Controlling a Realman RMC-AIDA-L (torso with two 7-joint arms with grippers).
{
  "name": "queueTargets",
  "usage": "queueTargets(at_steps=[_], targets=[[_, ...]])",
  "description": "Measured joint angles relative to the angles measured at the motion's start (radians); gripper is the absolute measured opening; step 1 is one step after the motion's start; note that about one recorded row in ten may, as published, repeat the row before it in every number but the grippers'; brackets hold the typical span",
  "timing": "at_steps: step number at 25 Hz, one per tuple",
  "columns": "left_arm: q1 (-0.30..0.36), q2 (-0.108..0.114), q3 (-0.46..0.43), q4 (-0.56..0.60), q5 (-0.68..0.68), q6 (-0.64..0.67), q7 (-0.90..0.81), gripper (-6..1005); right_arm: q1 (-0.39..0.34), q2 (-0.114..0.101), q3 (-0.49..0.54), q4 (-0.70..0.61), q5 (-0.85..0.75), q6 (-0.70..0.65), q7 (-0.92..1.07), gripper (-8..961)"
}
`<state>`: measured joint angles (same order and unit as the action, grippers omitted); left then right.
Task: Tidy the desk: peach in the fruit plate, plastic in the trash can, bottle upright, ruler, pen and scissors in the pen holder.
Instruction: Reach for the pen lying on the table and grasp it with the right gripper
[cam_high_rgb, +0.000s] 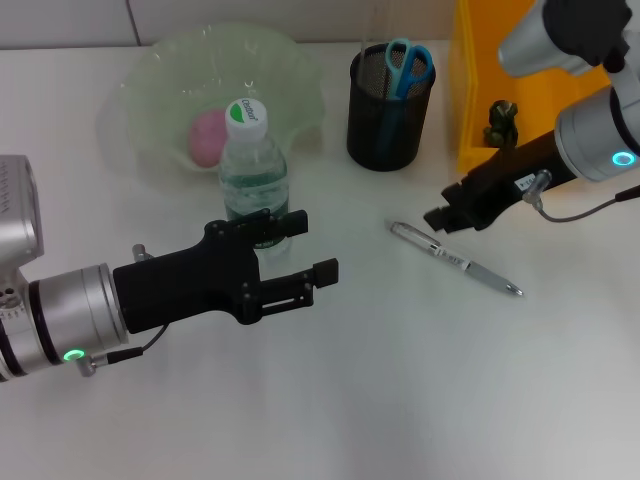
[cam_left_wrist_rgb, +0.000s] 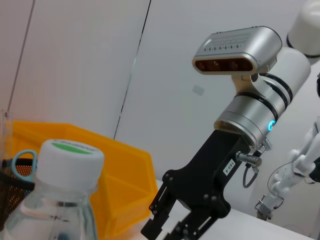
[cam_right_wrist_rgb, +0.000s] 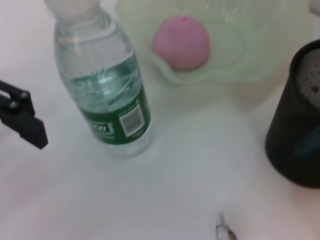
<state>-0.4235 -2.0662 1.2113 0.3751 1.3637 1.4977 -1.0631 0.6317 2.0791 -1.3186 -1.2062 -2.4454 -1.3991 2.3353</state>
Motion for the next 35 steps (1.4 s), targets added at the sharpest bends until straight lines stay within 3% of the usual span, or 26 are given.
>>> queueTargets(at_steps=[5, 12, 18, 23, 35], targets=[[0.002, 0.0, -0.002, -0.005, 0.0, 0.009, 0.0, 755, 0.067, 0.002, -0.011, 0.017, -0.107, -0.068, 0.076, 393], [0.003, 0.0, -0.002, -0.008, 0.0, 0.01, 0.005, 755, 0.119, 0.005, -0.063, 0.12, -0.138, -0.042, 0.095, 600], [0.003, 0.0, -0.002, -0.008, 0.0, 0.012, 0.005, 755, 0.131, 0.007, -0.092, 0.182, -0.132, 0.009, 0.096, 593], [0.003, 0.0, 0.002, -0.007, 0.0, 0.015, 0.004, 755, 0.134, 0.008, -0.11, 0.208, -0.131, 0.033, 0.098, 445], [0.003, -0.002, 0.002, -0.011, 0.0, 0.018, 0.009, 755, 0.158, 0.009, -0.122, 0.275, -0.131, 0.081, 0.099, 403]])
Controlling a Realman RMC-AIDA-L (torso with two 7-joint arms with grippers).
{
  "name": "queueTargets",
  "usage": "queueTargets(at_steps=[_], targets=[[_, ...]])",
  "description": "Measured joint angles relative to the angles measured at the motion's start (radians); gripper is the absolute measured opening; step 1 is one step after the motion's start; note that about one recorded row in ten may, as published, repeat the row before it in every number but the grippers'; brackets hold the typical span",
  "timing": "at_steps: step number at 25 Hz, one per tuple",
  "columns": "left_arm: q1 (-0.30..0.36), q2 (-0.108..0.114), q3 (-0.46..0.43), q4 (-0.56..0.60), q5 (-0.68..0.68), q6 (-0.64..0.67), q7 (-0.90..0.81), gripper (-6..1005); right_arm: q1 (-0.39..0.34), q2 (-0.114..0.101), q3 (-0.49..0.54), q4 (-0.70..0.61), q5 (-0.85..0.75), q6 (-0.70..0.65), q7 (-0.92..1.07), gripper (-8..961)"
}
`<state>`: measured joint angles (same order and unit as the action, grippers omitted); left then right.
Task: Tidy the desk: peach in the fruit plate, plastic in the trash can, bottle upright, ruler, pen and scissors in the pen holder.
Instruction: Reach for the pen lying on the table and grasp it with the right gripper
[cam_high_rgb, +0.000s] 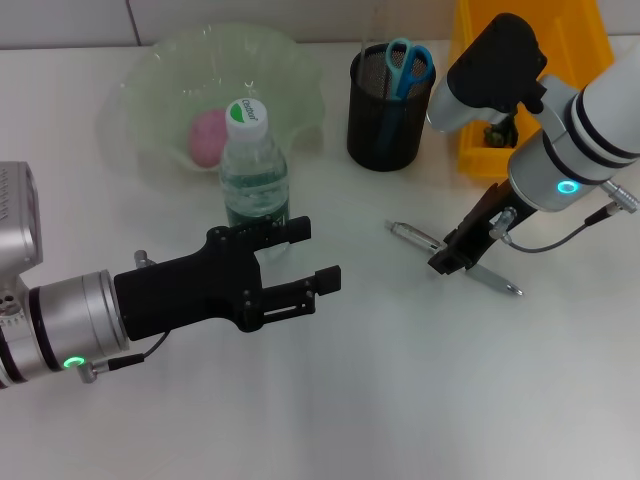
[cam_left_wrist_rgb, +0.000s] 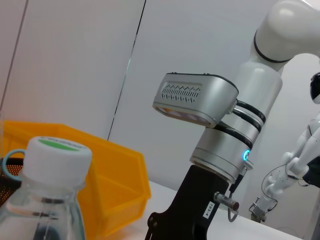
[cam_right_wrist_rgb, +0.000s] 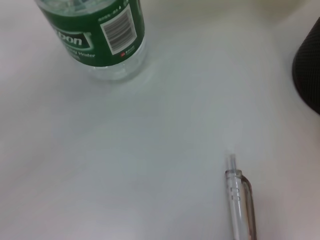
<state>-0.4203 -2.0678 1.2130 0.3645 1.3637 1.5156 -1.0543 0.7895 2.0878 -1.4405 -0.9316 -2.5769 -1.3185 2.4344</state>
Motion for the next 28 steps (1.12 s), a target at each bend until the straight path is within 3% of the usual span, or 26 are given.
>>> queueTargets(at_steps=[28], targets=[[0.011, -0.001, 0.0, 0.001, 0.0, 0.015, 0.001, 755, 0.013, -0.002, -0.021, 0.024, -0.006, -0.005, -0.003, 218]])
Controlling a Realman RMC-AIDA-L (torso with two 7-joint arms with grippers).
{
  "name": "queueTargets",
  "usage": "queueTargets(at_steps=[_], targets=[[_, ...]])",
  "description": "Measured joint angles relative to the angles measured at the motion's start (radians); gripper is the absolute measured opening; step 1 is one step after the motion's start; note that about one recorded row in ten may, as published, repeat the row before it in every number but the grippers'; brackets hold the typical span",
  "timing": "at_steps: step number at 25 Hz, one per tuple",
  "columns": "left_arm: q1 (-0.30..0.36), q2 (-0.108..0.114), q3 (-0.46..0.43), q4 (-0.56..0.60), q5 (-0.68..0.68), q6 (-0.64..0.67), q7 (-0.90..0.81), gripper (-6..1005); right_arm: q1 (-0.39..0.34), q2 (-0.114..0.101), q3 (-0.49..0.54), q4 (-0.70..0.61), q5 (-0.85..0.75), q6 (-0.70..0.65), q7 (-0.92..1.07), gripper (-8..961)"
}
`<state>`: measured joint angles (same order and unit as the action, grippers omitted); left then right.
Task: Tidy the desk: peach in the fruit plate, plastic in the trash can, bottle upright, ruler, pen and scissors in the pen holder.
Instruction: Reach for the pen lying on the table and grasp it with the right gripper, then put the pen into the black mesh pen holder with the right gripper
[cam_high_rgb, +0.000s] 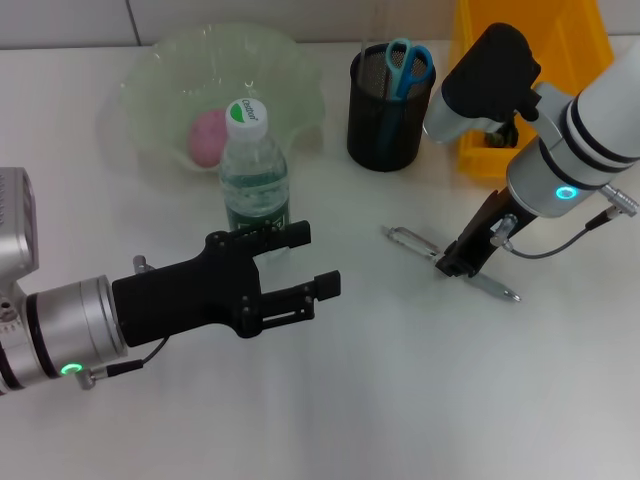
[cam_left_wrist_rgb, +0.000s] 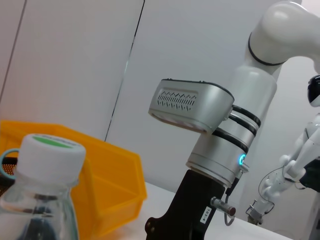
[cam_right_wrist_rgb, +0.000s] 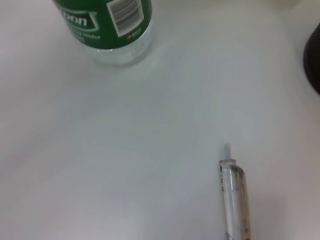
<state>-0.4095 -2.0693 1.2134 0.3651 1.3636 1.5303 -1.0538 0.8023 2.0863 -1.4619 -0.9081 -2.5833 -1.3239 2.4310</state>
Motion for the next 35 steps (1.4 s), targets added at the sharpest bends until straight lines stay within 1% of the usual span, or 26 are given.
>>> queueTargets(at_steps=[9, 18, 22, 26, 29, 30, 31, 32, 33, 35], targets=[[0.013, 0.0, -0.004, 0.0, 0.0, 0.012, 0.001, 755, -0.006, 0.0, -0.001, -0.01, 0.004, -0.01, 0.002, 115], [0.019, 0.0, -0.005, 0.0, 0.0, 0.024, 0.002, 755, -0.02, -0.001, -0.002, -0.039, 0.006, -0.029, 0.001, 114], [0.023, 0.0, -0.006, 0.0, 0.0, 0.03, 0.002, 755, -0.054, -0.002, 0.005, -0.104, 0.006, -0.05, 0.001, 114], [0.025, 0.0, -0.006, 0.002, 0.0, 0.032, 0.002, 755, -0.072, -0.002, 0.008, -0.14, 0.006, -0.061, 0.001, 113], [0.025, 0.0, -0.006, 0.002, 0.0, 0.035, 0.002, 755, -0.094, -0.002, 0.01, -0.182, 0.007, -0.075, 0.001, 113], [0.025, 0.0, -0.006, 0.003, 0.0, 0.037, 0.002, 755, -0.115, -0.002, 0.022, -0.223, 0.009, -0.088, 0.001, 113], [0.025, 0.0, -0.006, 0.003, 0.0, 0.037, 0.002, 755, -0.115, -0.002, 0.022, -0.223, 0.009, -0.088, 0.001, 113], [0.025, 0.0, -0.006, 0.003, 0.0, 0.037, 0.002, 755, -0.132, -0.003, 0.038, -0.255, 0.013, -0.096, 0.001, 113], [0.025, 0.0, -0.006, 0.003, 0.0, 0.039, 0.002, 755, -0.178, -0.004, 0.092, -0.337, 0.043, -0.119, -0.012, 113], [0.028, 0.0, -0.006, 0.003, 0.0, 0.04, 0.002, 755, -0.228, -0.005, 0.178, -0.418, 0.12, -0.14, -0.045, 112]])
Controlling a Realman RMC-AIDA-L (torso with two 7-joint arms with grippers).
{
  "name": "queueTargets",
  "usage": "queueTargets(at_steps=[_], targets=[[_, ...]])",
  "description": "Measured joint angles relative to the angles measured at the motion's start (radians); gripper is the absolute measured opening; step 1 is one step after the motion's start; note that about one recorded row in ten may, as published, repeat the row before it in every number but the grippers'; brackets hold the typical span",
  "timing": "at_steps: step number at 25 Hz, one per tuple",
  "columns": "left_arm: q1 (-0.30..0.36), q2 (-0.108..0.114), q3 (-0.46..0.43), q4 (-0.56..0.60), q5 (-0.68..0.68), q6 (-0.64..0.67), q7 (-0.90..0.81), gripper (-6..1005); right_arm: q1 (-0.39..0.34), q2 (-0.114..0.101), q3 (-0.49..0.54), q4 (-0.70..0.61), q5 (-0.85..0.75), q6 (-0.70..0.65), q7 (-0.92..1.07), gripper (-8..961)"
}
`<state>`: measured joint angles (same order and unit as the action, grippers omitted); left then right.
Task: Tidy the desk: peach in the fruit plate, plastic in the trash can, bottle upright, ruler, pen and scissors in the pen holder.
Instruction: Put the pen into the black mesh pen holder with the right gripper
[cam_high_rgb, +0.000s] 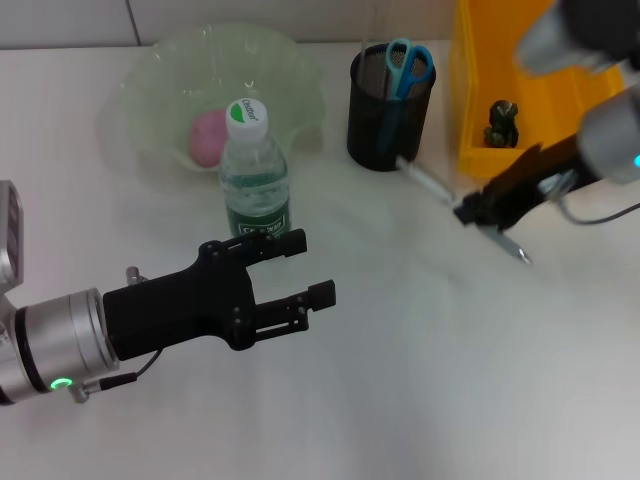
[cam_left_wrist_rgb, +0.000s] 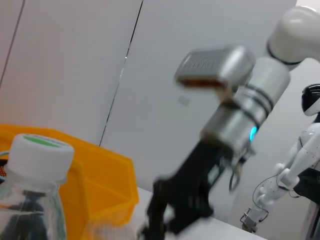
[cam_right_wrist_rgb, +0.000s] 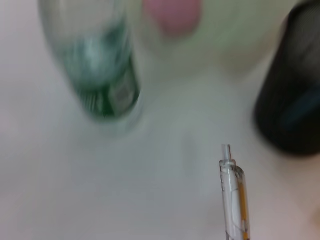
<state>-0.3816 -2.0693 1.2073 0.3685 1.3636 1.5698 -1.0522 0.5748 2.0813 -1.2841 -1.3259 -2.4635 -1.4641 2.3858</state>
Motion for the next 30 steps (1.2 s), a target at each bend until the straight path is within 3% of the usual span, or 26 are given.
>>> queueTargets(at_steps=[1, 4, 5, 7, 9, 10, 11, 12, 14, 15, 16, 18, 19, 20, 27, 30], targets=[[0.001, 0.0, 0.0, 0.001, 0.0, 0.0, 0.0, 755, -0.045, -0.001, 0.103, -0.057, 0.116, -0.017, -0.05, 112], [0.003, 0.0, -0.001, 0.003, 0.0, 0.0, 0.0, 755, -0.069, -0.001, 0.162, -0.076, 0.183, -0.021, -0.081, 114], [0.004, 0.0, -0.003, 0.005, 0.0, 0.0, 0.0, 755, -0.113, -0.001, 0.264, -0.061, 0.35, -0.014, -0.163, 116], [0.004, 0.0, -0.005, 0.005, 0.0, 0.0, 0.0, 755, -0.13, -0.001, 0.302, -0.043, 0.425, -0.007, -0.206, 119], [0.004, 0.001, -0.009, 0.005, 0.0, 0.0, 0.0, 755, -0.159, -0.001, 0.365, 0.059, 0.615, 0.027, -0.334, 123], [0.003, 0.001, -0.01, 0.005, 0.0, 0.0, 0.0, 755, -0.171, -0.001, 0.391, 0.19, 0.785, 0.065, -0.485, 124], [0.003, 0.001, -0.01, 0.005, 0.0, 0.0, 0.0, 755, -0.171, -0.001, 0.391, 0.19, 0.785, 0.065, -0.485, 126], [0.002, 0.001, -0.01, 0.006, 0.0, 0.0, 0.0, 755, -0.169, 0.0, 0.395, 0.287, 0.879, 0.084, -0.588, 128], [0.0, 0.002, -0.012, 0.006, 0.0, -0.002, 0.0, 755, -0.148, 0.0, 0.394, 0.465, 1.034, 0.107, -0.763, 132], [-0.001, 0.002, -0.012, 0.006, 0.0, -0.003, 0.0, 755, -0.099, 0.001, 0.391, 0.696, 1.197, 0.118, -1.001, 133], [-0.002, 0.003, -0.013, 0.006, 0.0, -0.006, 0.0, 755, -0.07, 0.002, 0.392, 0.802, 1.265, 0.119, -1.116, 135], [-0.003, 0.003, -0.017, 0.006, 0.0, -0.008, 0.0, 755, -0.014, 0.004, 0.395, 0.966, 1.364, 0.119, -1.3, 139], [-0.003, 0.003, -0.017, 0.006, 0.0, -0.008, 0.0, 755, -0.014, 0.004, 0.395, 0.966, 1.364, 0.119, -1.3, 140], [-0.003, 0.003, -0.02, 0.006, 0.0, -0.008, 0.0, 755, 0.047, 0.007, 0.396, 1.096, 1.453, 0.123, -1.463, 142], [-0.003, 0.004, -0.034, 0.007, 0.0, -0.009, 0.003, 755, 0.186, 0.011, 0.405, 1.313, 1.574, 0.209, -1.74, 155], [-0.003, 0.005, -0.036, 0.007, 0.0, -0.01, 0.005, 755, 0.213, 0.011, 0.411, 1.337, 1.595, 0.253, -1.78, 160]])
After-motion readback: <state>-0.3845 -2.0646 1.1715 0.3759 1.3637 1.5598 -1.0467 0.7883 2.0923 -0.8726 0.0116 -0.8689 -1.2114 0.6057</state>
